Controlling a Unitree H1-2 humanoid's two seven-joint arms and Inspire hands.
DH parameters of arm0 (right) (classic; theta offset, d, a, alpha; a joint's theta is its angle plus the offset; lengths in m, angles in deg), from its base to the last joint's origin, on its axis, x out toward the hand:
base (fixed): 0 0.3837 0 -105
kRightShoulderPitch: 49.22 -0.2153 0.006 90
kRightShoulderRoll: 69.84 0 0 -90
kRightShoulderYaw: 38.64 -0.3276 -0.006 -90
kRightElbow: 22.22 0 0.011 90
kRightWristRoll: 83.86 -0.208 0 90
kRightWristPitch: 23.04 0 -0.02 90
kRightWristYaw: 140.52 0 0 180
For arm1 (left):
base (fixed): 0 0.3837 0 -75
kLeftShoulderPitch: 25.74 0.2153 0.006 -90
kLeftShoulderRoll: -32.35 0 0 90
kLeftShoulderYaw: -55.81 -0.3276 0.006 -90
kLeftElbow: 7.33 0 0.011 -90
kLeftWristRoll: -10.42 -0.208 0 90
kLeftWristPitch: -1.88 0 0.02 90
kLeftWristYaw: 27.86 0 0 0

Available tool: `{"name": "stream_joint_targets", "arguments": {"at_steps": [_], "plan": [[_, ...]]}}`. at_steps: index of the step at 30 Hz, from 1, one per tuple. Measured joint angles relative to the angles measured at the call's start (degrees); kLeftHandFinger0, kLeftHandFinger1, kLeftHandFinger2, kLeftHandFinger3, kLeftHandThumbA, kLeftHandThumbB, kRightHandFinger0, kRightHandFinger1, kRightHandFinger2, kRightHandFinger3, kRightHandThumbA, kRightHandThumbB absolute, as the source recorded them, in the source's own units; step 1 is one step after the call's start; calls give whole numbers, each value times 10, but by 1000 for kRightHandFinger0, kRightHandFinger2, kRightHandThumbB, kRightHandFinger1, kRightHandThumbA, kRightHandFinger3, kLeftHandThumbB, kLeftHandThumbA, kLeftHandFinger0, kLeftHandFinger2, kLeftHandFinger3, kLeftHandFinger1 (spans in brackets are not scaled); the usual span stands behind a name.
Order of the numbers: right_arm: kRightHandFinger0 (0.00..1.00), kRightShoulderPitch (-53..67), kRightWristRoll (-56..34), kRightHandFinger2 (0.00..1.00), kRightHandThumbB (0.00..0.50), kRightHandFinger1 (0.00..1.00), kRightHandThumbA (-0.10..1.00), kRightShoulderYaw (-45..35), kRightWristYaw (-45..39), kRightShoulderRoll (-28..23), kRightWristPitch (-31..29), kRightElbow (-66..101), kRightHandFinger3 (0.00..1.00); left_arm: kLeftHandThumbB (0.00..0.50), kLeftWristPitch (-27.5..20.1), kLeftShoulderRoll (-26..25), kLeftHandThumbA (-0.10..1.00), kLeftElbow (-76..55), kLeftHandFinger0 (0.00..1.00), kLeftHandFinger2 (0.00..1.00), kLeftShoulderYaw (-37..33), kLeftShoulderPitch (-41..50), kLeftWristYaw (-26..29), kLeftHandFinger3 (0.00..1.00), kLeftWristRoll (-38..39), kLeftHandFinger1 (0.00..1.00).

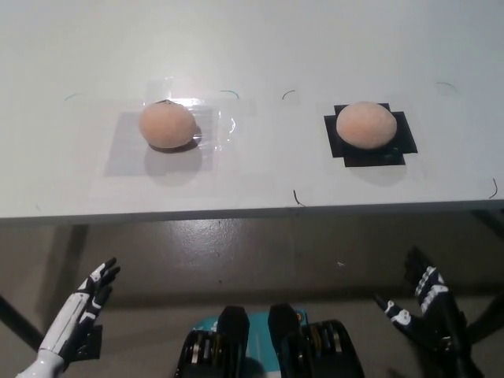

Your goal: Use both hands to push two dumpling toys together to the middle

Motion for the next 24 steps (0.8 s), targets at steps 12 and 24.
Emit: {"name": "stream_joint_targets", "arguments": {"at_steps": [12,24], "plan": [[1000,20,4,1000,380,1000,1000,14,-5,-18,14,240,1000,249,37,1,1000,-238,1000,1000,19,10,-22,1000,61,1000],[1000,-79,7,1000,296,1000,1000,-18,3,-42,48,240,1000,213,66,-23,1000,-273,1000,1000,58,-75,-39,1000,90,1000]]}}
